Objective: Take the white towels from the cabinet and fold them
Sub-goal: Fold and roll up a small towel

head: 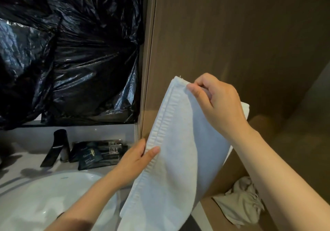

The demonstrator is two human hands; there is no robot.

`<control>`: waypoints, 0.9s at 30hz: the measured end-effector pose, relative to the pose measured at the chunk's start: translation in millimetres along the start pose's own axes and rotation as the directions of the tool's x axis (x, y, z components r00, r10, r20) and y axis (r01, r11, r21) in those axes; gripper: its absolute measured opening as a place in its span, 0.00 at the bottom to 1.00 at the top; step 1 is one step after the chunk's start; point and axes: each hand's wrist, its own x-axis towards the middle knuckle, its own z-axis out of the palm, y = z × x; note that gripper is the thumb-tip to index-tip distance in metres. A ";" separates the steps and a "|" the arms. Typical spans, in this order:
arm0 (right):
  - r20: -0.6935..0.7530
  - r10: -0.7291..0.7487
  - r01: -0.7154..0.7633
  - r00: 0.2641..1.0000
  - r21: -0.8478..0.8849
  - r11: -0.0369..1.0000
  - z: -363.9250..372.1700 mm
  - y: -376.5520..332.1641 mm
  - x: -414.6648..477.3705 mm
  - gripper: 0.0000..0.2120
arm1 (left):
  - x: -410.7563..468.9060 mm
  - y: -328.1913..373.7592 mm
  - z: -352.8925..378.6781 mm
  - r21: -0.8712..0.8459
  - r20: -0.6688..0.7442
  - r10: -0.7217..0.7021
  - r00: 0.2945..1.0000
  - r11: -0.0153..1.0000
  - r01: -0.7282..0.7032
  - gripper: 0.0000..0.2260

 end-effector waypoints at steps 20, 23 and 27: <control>0.157 0.583 -0.602 0.797 0.286 0.746 51.3 65.3 -140.6 0.14 | -6.9 -1.1 -24.1 0.291 0.307 -0.048 0.950 0.956 -0.046 0.11; 0.232 0.611 -0.653 0.757 0.304 0.693 61.9 68.5 -173.5 0.16 | -21.9 -12.4 -12.7 0.276 0.375 -0.102 0.921 0.961 -0.006 0.17; 0.313 0.650 -0.722 0.692 0.330 0.609 80.4 67.4 -207.1 0.18 | -28.8 -20.7 -13.9 0.312 0.476 -0.228 0.850 0.947 0.079 0.14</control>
